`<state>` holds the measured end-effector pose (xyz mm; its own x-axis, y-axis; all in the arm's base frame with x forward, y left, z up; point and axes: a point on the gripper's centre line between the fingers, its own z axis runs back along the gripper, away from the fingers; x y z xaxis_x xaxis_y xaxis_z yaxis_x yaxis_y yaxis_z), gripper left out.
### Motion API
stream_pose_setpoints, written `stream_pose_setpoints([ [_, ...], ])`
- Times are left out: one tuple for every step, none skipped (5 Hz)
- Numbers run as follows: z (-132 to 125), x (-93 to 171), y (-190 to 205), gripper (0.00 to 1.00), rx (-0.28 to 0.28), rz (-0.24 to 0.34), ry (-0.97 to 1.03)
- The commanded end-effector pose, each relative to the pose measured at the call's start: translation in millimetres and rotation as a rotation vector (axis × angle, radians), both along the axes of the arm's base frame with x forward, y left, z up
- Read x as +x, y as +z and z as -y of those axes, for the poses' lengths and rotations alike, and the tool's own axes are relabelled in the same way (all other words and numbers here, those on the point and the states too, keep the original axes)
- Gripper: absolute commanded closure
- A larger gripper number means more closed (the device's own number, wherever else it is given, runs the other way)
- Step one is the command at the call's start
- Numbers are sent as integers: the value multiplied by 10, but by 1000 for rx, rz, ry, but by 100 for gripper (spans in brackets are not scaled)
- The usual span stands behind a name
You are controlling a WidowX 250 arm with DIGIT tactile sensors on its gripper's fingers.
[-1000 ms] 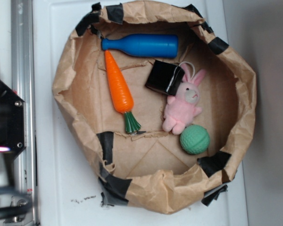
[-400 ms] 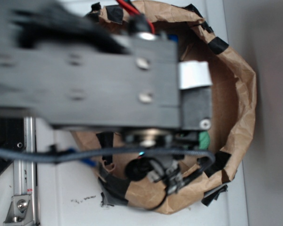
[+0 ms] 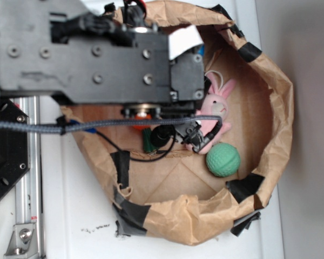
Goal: Grab the black box.
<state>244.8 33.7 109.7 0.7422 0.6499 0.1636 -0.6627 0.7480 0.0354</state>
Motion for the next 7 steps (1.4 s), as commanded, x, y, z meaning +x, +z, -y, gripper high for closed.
stream_pose_setpoints([
  [-208,-91,54,0,19,36,66],
  [-234,-40,88,0,18,54,71],
  [-282,82,-21,0,14,40,100],
  [-350,175,-75,0,-19,2,140],
  [-350,175,-75,0,-19,2,140],
  [-350,175,-75,0,-19,2,140],
  [-350,175,-75,0,-19,2,140],
])
